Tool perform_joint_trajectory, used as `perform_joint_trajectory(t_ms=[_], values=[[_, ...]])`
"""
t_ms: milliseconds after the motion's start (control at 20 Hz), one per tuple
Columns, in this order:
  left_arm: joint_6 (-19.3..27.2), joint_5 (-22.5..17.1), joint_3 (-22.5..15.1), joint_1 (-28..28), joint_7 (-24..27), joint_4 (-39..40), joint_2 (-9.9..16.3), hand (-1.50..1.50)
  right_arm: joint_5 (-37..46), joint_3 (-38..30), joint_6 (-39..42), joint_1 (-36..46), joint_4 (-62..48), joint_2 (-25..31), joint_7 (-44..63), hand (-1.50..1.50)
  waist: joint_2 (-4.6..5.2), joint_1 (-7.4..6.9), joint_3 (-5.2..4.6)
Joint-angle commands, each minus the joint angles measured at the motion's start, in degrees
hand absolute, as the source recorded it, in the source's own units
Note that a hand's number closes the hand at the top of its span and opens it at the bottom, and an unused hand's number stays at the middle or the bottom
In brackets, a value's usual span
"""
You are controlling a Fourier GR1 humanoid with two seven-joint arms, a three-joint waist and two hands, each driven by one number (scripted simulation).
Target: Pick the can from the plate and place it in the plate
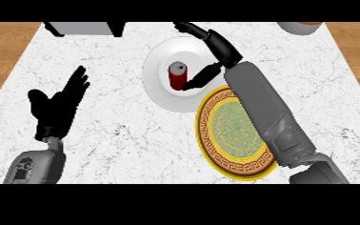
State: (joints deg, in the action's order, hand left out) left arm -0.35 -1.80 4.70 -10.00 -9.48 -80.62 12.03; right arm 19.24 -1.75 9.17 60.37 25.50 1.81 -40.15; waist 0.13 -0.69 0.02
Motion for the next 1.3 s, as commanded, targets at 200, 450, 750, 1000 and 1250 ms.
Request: perform_joint_trajectory(t_ms=[200,450,750,1000,1250], values=[[0.33,0.64,0.11,0.00,2.09,2.05,-0.89,0.00,-5.83,-3.86,17.91,0.13,-5.90,3.92,5.02,-1.50,0.32,-0.26,-0.02],[0.16,1.01,-0.13,-0.80,1.24,0.71,-1.01,0.00,-7.26,-6.52,19.80,5.06,-8.10,6.05,5.75,-1.50,0.38,-0.73,-0.01],[-1.34,0.47,-0.71,0.42,0.18,-1.47,-0.90,0.00,-5.03,-5.63,19.41,1.80,-10.64,9.06,-2.59,-1.50,0.69,-1.46,0.02],[-0.48,1.23,-1.22,-0.61,-1.52,-2.23,-1.36,0.00,-4.72,-6.09,20.34,3.50,-12.96,12.50,-2.65,-1.50,0.86,-2.05,0.06],[-1.07,0.52,-0.03,-3.33,-0.57,0.89,-1.05,0.00,-3.50,-5.37,22.71,3.16,-13.99,17.23,-5.00,-1.50,1.29,-2.53,0.09]])
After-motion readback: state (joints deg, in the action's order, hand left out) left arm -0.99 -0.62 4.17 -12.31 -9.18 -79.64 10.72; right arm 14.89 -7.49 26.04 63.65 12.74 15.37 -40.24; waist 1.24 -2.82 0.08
